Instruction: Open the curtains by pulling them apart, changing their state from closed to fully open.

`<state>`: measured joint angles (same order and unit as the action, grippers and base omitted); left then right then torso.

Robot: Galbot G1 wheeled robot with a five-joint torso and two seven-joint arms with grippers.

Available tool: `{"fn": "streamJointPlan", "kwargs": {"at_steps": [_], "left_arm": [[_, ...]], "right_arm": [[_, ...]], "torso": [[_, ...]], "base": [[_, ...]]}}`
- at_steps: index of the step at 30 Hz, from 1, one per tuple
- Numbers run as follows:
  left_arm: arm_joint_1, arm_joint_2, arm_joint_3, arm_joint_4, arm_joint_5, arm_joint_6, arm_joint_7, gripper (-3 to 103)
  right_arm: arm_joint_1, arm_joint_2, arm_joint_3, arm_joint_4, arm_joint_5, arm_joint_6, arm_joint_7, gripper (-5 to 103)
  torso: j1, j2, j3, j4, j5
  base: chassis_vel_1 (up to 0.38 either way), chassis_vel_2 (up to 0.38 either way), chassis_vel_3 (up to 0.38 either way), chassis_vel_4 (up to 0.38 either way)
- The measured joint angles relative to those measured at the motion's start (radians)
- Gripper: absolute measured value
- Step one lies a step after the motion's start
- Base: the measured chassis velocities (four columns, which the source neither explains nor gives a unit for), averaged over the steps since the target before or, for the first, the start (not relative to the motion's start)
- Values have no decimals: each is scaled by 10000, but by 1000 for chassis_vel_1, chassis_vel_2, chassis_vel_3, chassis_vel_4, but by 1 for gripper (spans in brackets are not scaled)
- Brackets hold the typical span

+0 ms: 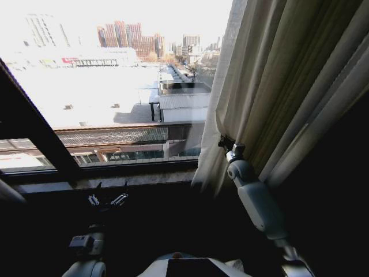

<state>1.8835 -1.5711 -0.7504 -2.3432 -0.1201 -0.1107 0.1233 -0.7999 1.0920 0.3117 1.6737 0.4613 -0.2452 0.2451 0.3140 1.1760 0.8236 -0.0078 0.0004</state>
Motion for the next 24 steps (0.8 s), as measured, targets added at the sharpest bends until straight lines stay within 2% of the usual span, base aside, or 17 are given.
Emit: {"fn": "streamJointPlan", "kwargs": {"at_steps": [9,24], "left_arm": [[-23,36,-40,12,-23,0,-1,100],[-61,82,-82,86,-111,-9,-6,100]], "right_arm": [[-351,-247,-22,842,334,-186,-17,0],[-340,-209,5,912,393,-425,-64,0]], "torso": [[-1,1,-1,1,-2],[-1,1,0,2,-2]], "base": [[0,0,0,0],[0,0,0,0]]}}
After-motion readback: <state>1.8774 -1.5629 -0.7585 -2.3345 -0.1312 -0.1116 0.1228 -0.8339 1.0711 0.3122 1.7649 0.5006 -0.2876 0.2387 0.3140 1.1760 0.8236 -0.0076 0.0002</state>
